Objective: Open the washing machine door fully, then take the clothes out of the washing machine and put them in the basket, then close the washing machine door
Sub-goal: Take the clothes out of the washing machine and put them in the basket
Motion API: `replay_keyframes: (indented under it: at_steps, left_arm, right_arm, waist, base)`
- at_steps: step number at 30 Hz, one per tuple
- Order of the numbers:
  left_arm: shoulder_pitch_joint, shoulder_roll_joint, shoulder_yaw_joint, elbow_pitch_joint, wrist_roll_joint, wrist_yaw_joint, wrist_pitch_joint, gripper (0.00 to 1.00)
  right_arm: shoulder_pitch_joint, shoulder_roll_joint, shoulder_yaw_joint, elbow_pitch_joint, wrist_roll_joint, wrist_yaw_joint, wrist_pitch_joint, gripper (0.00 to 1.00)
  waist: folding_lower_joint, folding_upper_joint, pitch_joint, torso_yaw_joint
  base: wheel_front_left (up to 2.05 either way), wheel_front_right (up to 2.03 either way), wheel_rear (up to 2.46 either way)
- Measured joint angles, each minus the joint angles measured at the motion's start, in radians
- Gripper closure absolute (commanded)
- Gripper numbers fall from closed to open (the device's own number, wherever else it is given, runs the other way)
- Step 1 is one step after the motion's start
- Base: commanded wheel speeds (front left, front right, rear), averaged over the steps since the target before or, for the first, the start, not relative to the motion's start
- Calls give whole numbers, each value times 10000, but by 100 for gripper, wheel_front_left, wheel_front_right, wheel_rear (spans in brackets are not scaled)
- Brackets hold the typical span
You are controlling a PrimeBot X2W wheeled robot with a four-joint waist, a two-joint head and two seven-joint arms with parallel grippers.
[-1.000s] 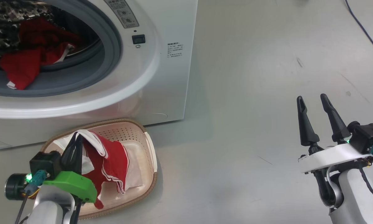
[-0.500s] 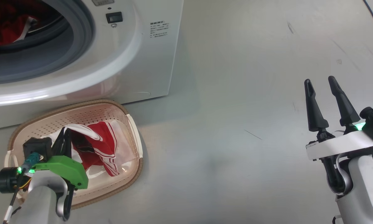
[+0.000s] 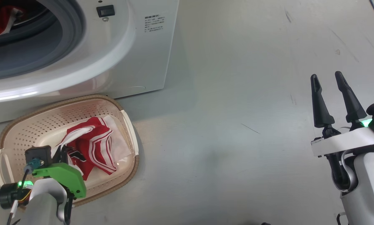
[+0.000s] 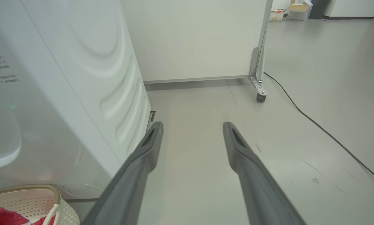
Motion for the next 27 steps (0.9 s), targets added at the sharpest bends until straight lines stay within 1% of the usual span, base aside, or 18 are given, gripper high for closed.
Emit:
replay_keyframes:
  at_steps: [4,5,6,7,8,9,14,20,27]
  left_arm:
    - [-190,-19,40,441,-56,40,-2,100]
    - [-238,-35,36,550,-71,38,-2,93]
    - [-269,-58,31,614,-73,38,-12,93]
    - [-295,-92,27,694,-77,36,-12,66]
    - [-326,-130,17,807,-86,31,-12,31]
    - [-352,-155,-19,897,-86,-10,-13,0]
    - [-468,-228,-134,1484,-132,-65,176,0]
    - [-636,-255,-127,1808,-159,-65,-75,0]
    - [-819,-280,-132,1839,-159,-140,-882,0]
  right_arm:
    - [-47,-35,27,31,-10,0,0,0]
    - [-47,-40,35,38,-10,0,0,0]
    - [-47,-46,40,46,-12,0,0,0]
    - [-47,-54,44,52,-12,0,0,0]
    - [-47,-61,54,61,-12,0,0,0]
    - [-47,-67,59,73,-12,0,0,0]
    - [-48,-69,96,115,-12,0,0,0]
    - [-48,-71,77,219,-15,0,0,0]
    - [-42,-56,13,280,-25,0,0,0]
  waist:
    - [0,0,-44,9]
    - [0,0,-57,12]
    - [0,0,-71,15]
    - [0,0,-87,20]
    - [0,0,-102,24]
    - [0,0,-118,30]
    - [0,0,-211,66]
    - [0,0,-405,159]
    - [0,0,-753,321]
  base:
    - [0,0,0]
    - [0,0,0]
    - [0,0,0]
    - [0,0,0]
    - [0,0,0]
    - [0,0,0]
    - [0,0,0]
    - [0,0,0]
    - [0,0,0]
